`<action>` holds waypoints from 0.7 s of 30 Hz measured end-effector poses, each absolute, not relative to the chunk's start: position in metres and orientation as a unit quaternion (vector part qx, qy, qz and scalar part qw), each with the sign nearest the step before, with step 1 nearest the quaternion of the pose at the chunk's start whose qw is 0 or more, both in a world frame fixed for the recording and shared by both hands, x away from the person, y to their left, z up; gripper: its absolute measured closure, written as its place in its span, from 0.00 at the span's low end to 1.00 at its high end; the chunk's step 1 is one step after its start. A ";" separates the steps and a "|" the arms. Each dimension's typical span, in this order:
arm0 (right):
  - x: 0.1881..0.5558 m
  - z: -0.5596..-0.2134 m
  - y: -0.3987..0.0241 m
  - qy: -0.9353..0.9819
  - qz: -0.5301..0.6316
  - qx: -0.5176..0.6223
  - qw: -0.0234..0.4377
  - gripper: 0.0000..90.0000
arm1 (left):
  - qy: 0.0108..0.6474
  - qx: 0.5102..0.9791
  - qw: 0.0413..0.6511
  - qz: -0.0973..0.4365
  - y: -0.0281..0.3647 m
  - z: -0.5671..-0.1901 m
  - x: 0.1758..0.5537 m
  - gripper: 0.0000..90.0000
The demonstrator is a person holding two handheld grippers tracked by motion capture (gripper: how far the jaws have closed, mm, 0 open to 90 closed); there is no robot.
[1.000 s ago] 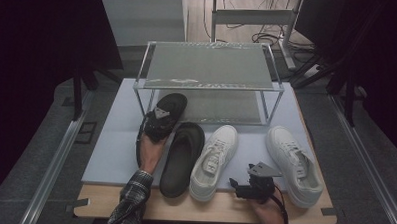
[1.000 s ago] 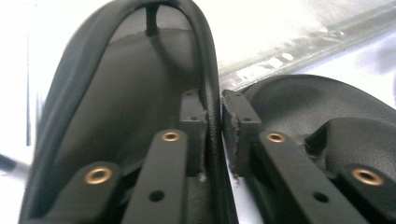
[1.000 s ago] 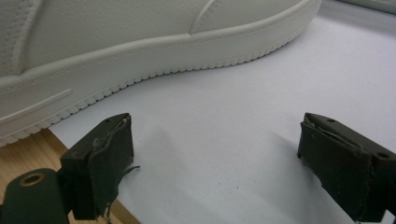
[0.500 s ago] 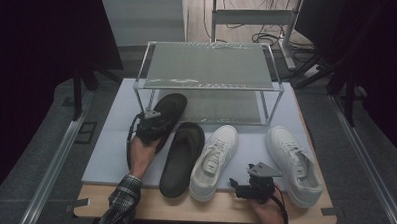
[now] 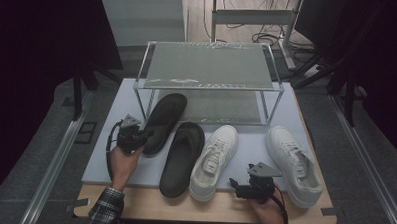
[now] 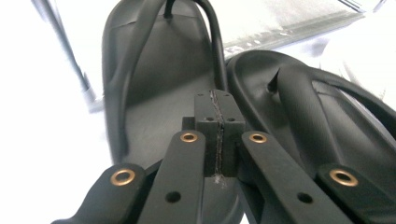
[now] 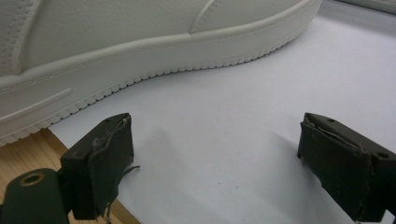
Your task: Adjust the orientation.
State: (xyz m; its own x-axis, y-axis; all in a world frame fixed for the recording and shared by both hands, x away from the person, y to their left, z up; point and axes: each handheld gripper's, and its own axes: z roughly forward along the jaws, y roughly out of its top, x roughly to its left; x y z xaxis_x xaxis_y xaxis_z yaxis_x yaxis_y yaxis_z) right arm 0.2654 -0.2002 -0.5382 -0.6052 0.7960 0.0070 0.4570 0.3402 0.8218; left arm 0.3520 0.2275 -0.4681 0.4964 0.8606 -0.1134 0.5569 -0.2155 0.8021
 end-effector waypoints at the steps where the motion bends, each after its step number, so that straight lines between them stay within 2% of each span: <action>1: 0.265 -0.538 -0.200 0.793 0.417 0.395 0.203 0.12 | 0.467 0.759 0.416 0.183 0.231 -0.469 0.349 0.99; 12: 0.265 -0.538 -0.200 0.793 0.416 0.395 0.204 0.12 | 0.475 0.758 0.410 0.179 0.259 -0.493 0.312 0.99; 21: 0.265 -0.538 -0.200 0.793 0.416 0.395 0.205 0.12 | 0.478 0.764 0.394 0.180 0.260 -0.513 0.299 1.00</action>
